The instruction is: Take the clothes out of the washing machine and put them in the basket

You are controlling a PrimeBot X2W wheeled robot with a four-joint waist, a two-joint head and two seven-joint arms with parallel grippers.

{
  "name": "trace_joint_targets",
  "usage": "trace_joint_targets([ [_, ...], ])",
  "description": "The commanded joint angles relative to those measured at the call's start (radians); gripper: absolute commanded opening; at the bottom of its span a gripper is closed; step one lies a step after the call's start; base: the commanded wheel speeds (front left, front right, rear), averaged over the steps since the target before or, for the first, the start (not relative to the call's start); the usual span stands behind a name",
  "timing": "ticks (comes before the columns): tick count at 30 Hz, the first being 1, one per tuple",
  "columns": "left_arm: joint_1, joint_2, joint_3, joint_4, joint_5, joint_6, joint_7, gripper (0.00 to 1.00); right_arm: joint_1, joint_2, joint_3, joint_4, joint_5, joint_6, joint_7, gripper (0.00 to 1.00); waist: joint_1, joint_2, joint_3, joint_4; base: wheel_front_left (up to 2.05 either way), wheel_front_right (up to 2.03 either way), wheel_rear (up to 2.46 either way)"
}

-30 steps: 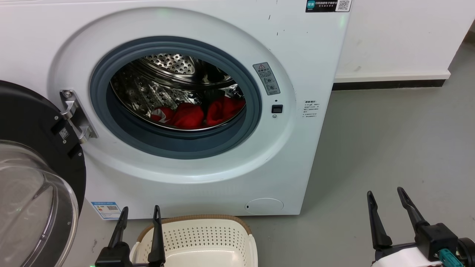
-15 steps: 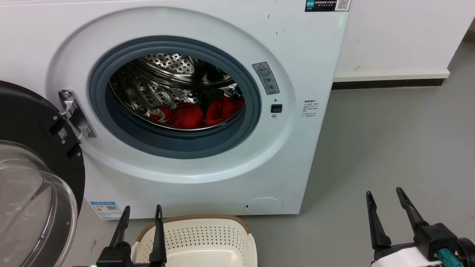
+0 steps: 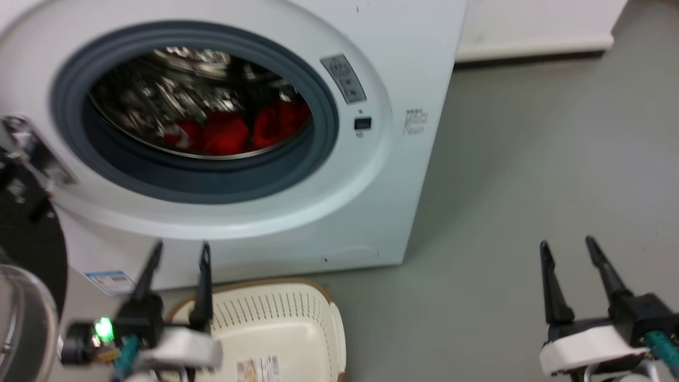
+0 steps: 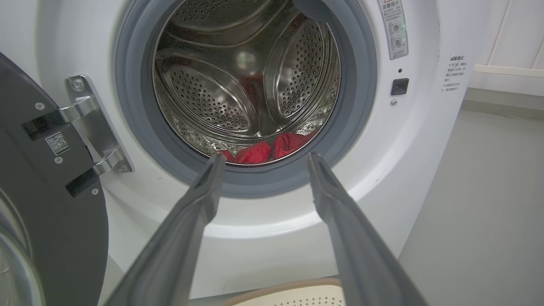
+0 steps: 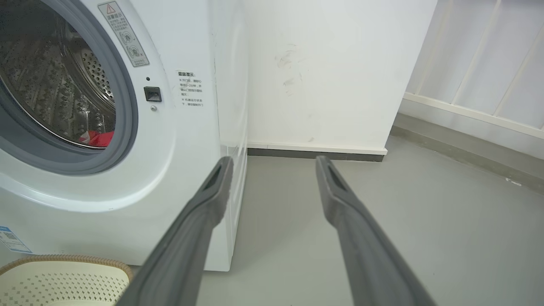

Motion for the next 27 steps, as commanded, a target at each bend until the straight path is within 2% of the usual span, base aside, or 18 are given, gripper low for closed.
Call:
trace_joint_targets([
  [1, -0.040, 0.011, 0.008, 0.001, 0.003, -0.007, -0.003, 1.00, -0.024, -0.002, -0.005, -0.008, 0.010, -0.001, -0.002, 1.00, 0.0000, 0.0000, 0.104, -0.049, 0.00, 0.00, 0.00],
  [6, -0.255, 0.109, 0.030, 0.067, -0.001, -0.061, -0.003, 1.00, -0.079, -0.002, -0.023, -0.038, 0.034, -0.001, -0.002, 1.00, 0.0000, 0.0000, 0.279, -0.092, 0.00, 0.00, 0.00],
  [12, -0.594, 0.271, -0.008, 0.292, -0.004, -0.102, 0.027, 1.00, -0.130, -0.001, -0.011, -0.061, 0.075, -0.001, -0.002, 1.00, 0.0000, 0.0000, 0.436, -0.135, 0.00, 0.00, 0.00],
  [15, -0.757, 0.330, -0.062, 0.408, -0.030, -0.108, 0.111, 1.00, -0.149, -0.001, 0.003, -0.065, 0.093, -0.001, -0.002, 1.00, 0.0000, 0.0000, 0.493, -0.156, 0.00, 0.00, 0.00],
  [18, -0.913, 0.395, -0.162, 0.489, -0.088, -0.109, 0.214, 1.00, -0.160, -0.001, 0.024, -0.066, 0.114, -0.001, -0.002, 1.00, 0.0000, 0.0000, 0.538, -0.176, 0.00, 0.00, 0.00],
  [27, -1.281, 0.540, -0.391, 0.648, -0.266, -0.110, 0.479, 1.00, -0.183, -0.001, 0.111, -0.078, 0.177, -0.001, -0.002, 1.00, 0.0000, 0.0000, 0.630, -0.250, 0.00, 0.00, 0.00],
])
